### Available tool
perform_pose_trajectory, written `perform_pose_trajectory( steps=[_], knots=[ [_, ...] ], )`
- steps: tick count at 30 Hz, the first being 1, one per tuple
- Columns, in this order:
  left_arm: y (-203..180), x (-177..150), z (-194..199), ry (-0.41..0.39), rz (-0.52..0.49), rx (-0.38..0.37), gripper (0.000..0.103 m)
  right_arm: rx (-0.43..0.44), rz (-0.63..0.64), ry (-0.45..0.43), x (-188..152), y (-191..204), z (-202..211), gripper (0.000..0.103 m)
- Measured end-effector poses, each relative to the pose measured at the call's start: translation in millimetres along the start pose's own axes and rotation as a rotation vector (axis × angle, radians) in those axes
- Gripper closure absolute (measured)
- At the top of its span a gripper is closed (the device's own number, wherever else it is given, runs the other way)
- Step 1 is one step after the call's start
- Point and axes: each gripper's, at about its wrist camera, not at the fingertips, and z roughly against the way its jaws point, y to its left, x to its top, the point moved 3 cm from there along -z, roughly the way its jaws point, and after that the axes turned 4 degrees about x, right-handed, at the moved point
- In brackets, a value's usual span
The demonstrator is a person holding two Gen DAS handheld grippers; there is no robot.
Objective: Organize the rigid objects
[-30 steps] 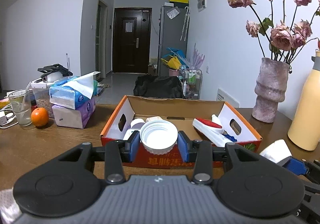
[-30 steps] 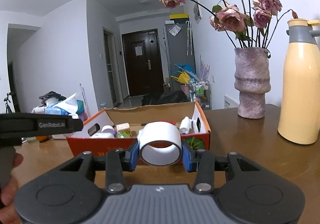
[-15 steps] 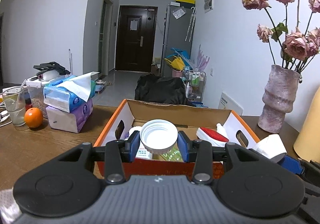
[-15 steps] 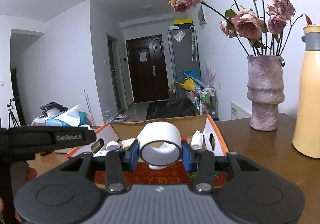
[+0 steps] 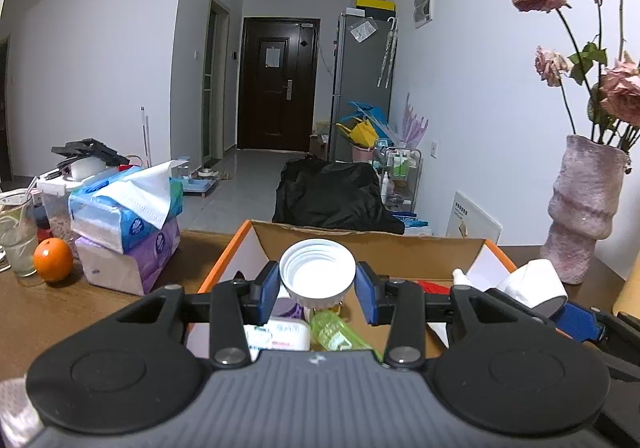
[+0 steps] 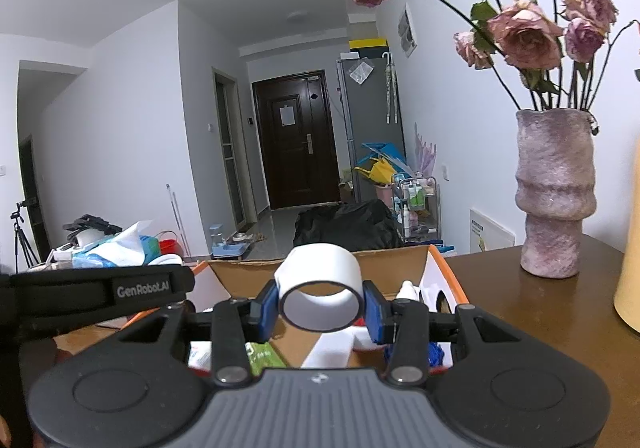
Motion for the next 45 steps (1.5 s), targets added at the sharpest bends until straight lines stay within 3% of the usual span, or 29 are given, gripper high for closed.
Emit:
perform_pose_trajectory(
  steps=[12,19,20,24,26,36,45],
  knots=[
    [-5.6,6.7,-45.3,0.008,-0.038,0.017,0.061,-0.001,0.034,0.013,9.5,-7.1,-45.6,0.061],
    [-0.9,9.1,-65.9,0.028,-0.056,0.036,0.057,-0.009,0.059,0.071,11.9,-12.7,-66.7,0.060],
    [1.0,9.3,-67.5,0.032,-0.052,0.038,0.050,-0.016,0.060,0.076,11.8,-14.4,-68.2,0.055],
    [12.2,11.0,-67.6,0.018,-0.018,0.070,0.011,-0.051,0.047,0.075,13.2,-21.8,-66.3,0.011],
    [15.6,13.8,-64.0,-0.001,-0.010,0.083,0.000,-0.060,0.045,0.063,15.6,-24.0,-63.0,0.001],
    [15.5,23.0,-25.8,-0.071,-0.056,0.063,0.000,-0.051,0.046,0.043,26.5,-22.6,-42.7,0.000],
    [24.1,20.5,66.5,-0.153,-0.055,0.012,0.000,-0.021,0.060,-0.074,38.2,-15.2,40.0,0.000]
  ],
)
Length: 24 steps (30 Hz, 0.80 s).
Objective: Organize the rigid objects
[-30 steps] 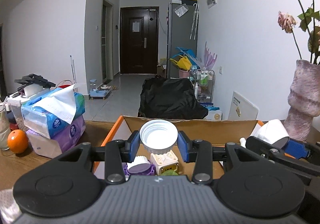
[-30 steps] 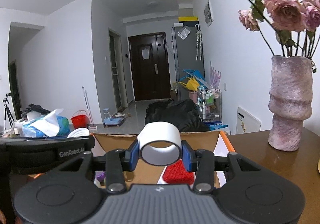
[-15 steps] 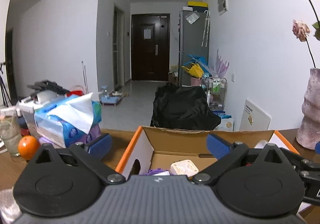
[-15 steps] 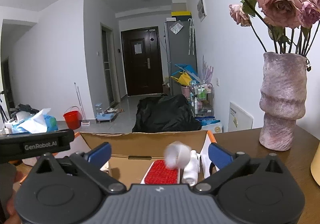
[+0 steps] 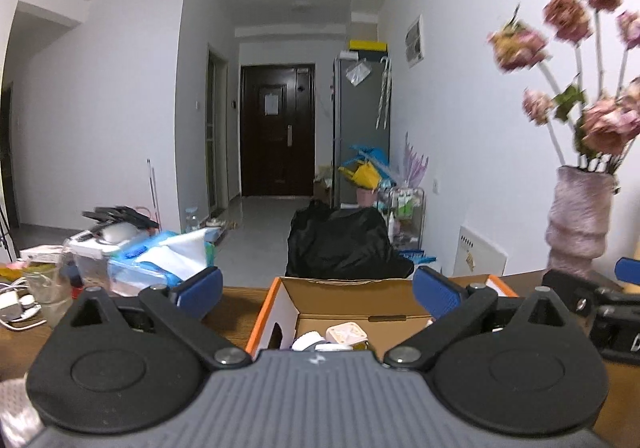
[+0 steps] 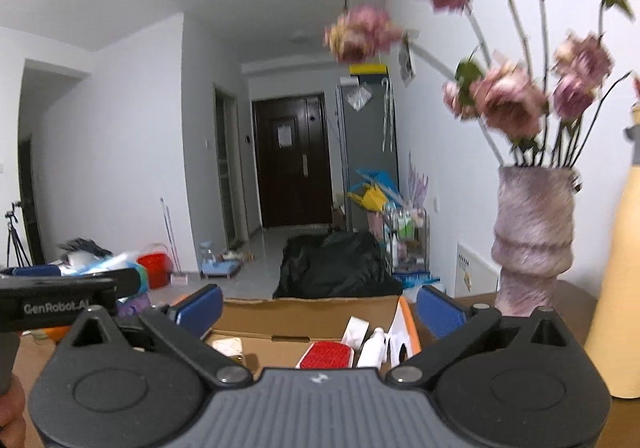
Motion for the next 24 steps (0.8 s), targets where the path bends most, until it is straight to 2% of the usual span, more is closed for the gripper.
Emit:
perform_pose_trajectory(
  steps=[4,11,19,24],
  knots=[
    [6.7,-3.4,43.9,-0.001,-0.006,-0.004,0.000,0.010,0.004,-0.024,3.0,3.2,47.3,0.000],
    [20.7,-18.1,131.0,0.054,-0.013,-0.006,0.000,0.021,0.019,-0.037,-7.2,14.1,142.9,0.000],
    [34.1,-52.8,235.7,0.097,-0.014,0.004,0.000,0.022,0.021,0.003,-35.1,31.2,250.8,0.000],
    [38.4,-71.5,277.5,0.110,-0.007,-0.003,0.000,0.025,0.034,0.025,-49.2,41.4,291.4,0.000]
  ],
)
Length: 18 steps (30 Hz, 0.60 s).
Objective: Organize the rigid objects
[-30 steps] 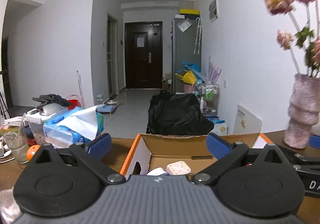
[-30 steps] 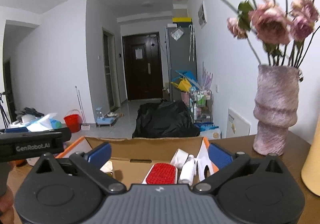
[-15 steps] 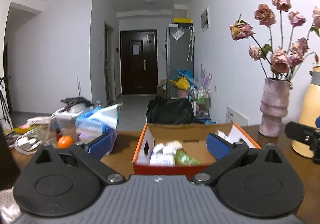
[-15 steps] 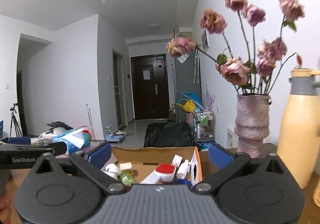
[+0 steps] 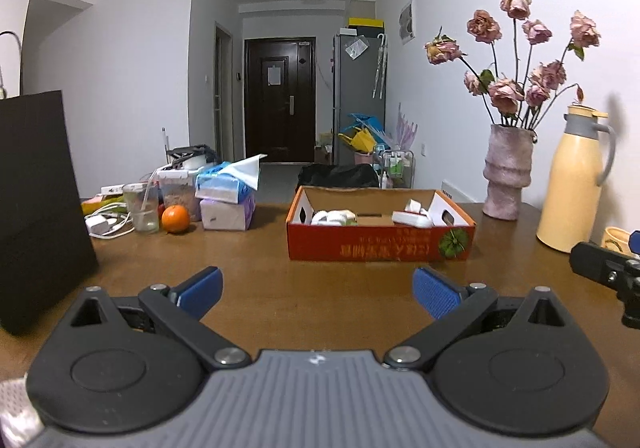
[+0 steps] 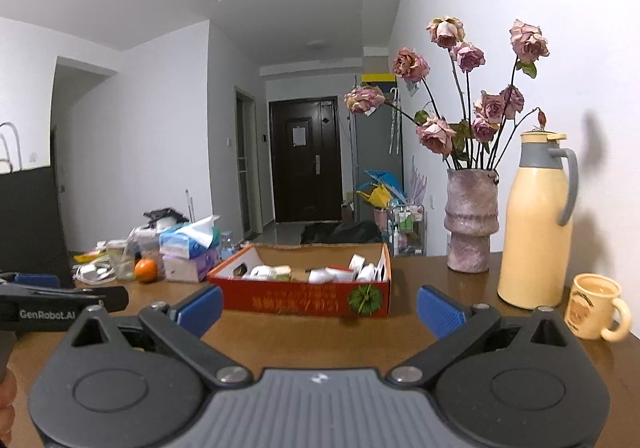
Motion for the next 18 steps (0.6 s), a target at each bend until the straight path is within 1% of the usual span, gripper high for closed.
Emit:
perform_pose_trajectory(
  steps=[3,9,18],
  knots=[
    [0.6,-6.4,13.1,0.006,-0.002,0.000,0.000,-0.005,0.000,0.006,-4.7,4.6,13.3,0.000],
    [6.8,-12.0,27.0,0.006,0.007,0.004,0.000,-0.011,-0.002,-0.002,-7.7,12.3,31.7,0.000],
    [11.4,-11.3,36.5,-0.007,0.010,0.008,0.000,-0.012,0.011,-0.009,-5.9,20.2,39.8,0.000]
  ],
)
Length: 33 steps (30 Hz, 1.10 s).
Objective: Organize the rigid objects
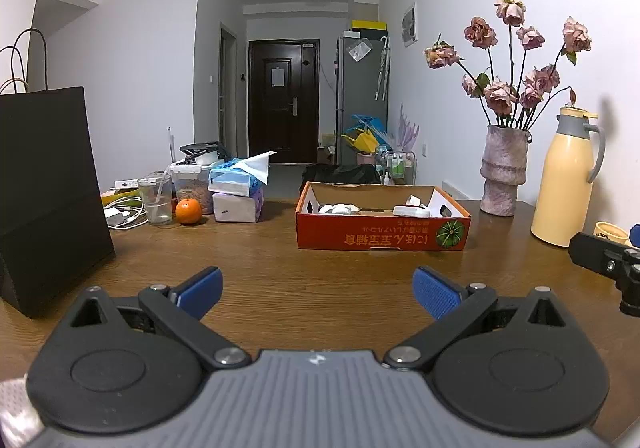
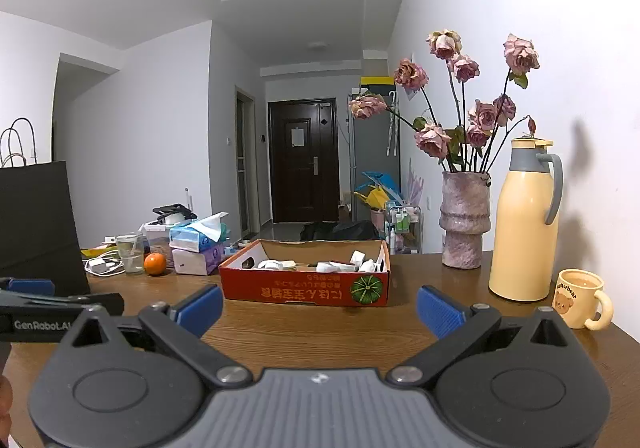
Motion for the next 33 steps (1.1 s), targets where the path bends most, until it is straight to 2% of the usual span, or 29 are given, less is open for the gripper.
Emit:
perform_pose_trajectory(
  steps=[33],
  knots=[
    [2.0,-4.8,-5.7,0.025,0.002,0.001,0.000,0.006,0.009,0.020,-6.5,3.8,-2.1,0.000]
  ],
)
